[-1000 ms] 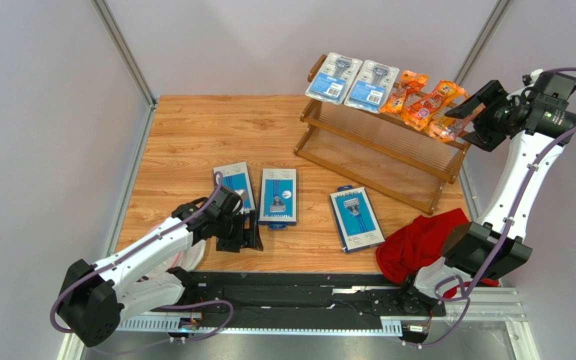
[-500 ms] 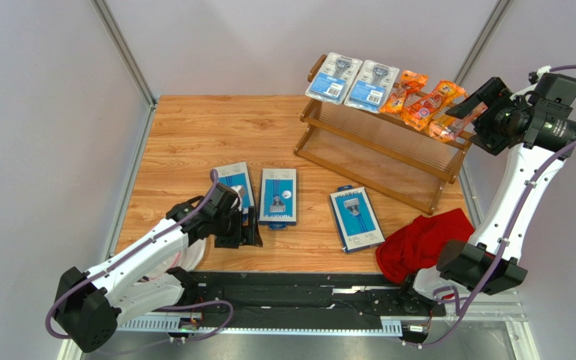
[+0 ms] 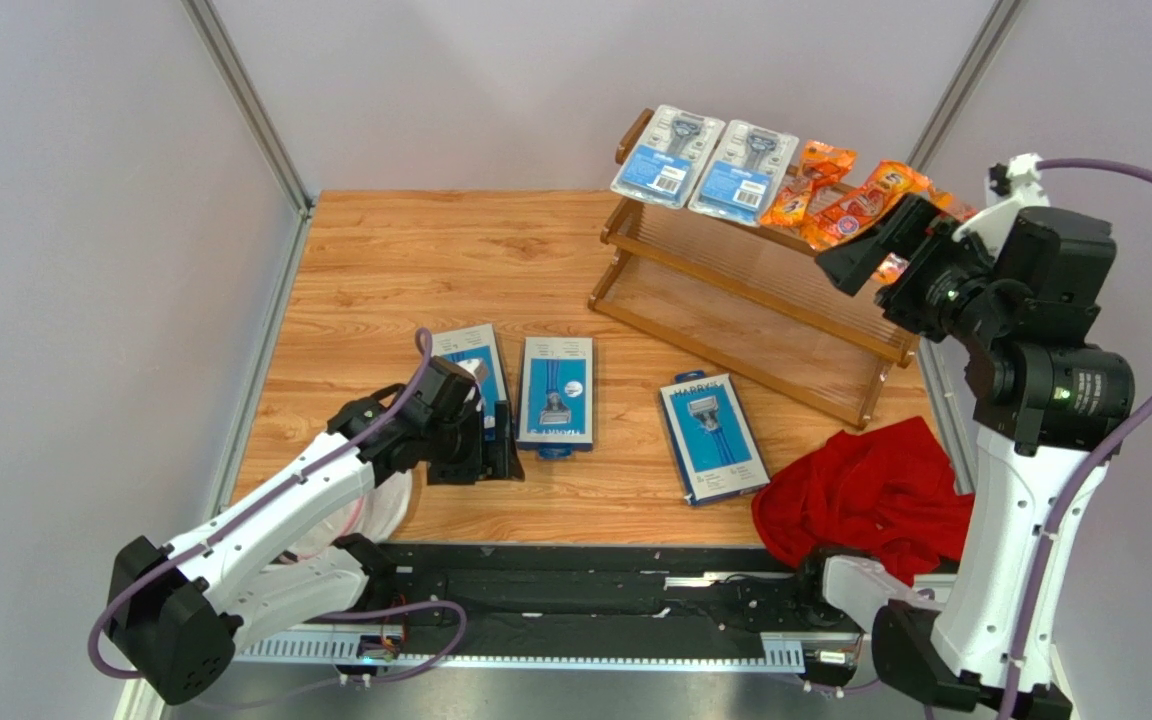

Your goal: Place and organize the shaving razors onto the shelf

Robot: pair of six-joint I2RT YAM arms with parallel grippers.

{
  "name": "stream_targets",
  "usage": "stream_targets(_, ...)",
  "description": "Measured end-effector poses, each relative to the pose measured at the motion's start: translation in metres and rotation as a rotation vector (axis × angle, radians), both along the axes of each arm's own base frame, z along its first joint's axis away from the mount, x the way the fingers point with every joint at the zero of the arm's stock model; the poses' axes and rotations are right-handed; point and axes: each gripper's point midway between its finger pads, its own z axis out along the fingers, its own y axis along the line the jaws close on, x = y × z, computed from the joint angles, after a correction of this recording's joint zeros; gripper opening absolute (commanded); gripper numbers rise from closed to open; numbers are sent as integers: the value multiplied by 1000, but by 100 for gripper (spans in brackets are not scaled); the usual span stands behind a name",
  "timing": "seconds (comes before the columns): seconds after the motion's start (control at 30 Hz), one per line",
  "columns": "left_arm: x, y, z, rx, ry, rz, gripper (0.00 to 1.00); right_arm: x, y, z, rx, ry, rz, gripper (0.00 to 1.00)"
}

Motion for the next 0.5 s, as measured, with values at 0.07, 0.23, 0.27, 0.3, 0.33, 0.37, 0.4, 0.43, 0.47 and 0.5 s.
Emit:
stream_targets(0.07, 0, 0, 0, 1, 2, 2, 88, -5, 15, -4, -3, 1, 49, 98)
stream_targets(0.23, 1, -2, -2, 0, 13, 11, 88, -9, 54, -37, -4, 71, 157, 98)
stream_targets(0.27, 2, -2, -3, 1, 16, 13, 88, -10, 63, -45, -6, 94, 181, 98)
stream_targets(0.3, 2, -3, -4, 1, 19, 15, 88, -12, 72, -52, -12, 111, 203, 98)
stream_targets(0.33, 3, -4, -5, 0, 20, 16, 88, -13, 82, -58, -20, 125, 228, 98)
stream_targets(0.37, 4, -4, -5, -2, 22, 19, 87, -15, 91, -64, -25, 137, 252, 98)
stream_targets(0.4, 5, -6, -5, -6, 22, 21, 87, -19, 104, -71, -39, 150, 286, 98)
stream_targets(0.43, 6, -7, -5, -10, 23, 26, 87, -22, 113, -76, -47, 158, 306, 98)
stream_targets(0.47, 7, -9, -6, -15, 23, 28, 87, -26, 124, -80, -58, 165, 333, 98)
stream_targets(0.5, 8, -10, -6, -22, 22, 30, 87, -28, 135, -84, -66, 167, 356, 98)
